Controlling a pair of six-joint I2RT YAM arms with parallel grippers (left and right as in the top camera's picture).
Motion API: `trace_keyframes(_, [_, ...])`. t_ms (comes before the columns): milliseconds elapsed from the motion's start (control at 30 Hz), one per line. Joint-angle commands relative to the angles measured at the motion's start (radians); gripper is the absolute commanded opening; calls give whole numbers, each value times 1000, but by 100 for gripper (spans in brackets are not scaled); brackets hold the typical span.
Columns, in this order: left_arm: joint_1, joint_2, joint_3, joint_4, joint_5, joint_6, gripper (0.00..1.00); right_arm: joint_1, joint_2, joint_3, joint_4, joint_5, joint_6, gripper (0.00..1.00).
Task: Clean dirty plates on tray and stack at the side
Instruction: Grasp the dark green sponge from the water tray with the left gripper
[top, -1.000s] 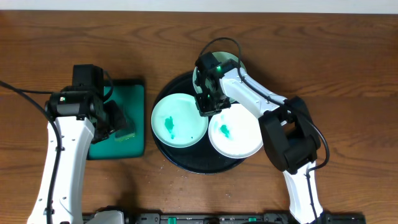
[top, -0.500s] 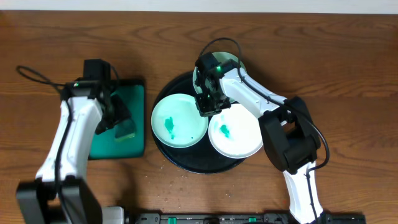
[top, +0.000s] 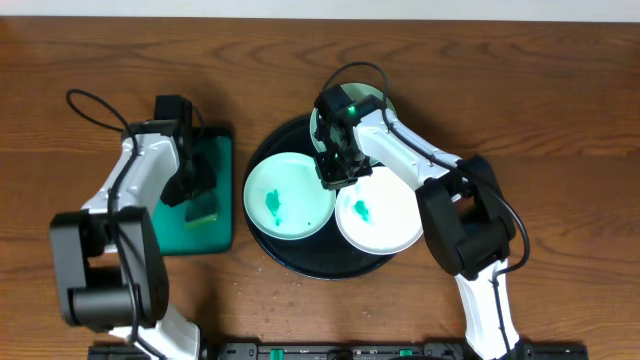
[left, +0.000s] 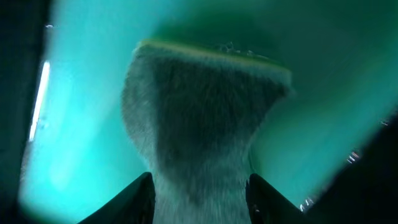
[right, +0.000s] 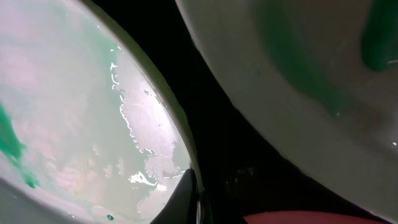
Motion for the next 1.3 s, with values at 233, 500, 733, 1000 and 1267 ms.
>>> trace_keyframes(233, [5, 35, -7, 54, -9, 17, 46, 6, 14, 0, -19, -10, 5, 3])
trace_keyframes(500, [5, 36, -23, 70, -9, 18, 34, 6, 14, 0, -21, -11, 5, 2])
trace_keyframes(733, [5, 50, -62, 98, -7, 17, 15, 6, 14, 0, -28, -10, 5, 3])
trace_keyframes(1000, [5, -40, -32, 86, 49, 36, 7, 6, 14, 0, -35, -10, 5, 2])
trace_keyframes(1267, [2, -406, -24, 76, 43, 114, 7, 6, 14, 0, -40, -10, -4, 2])
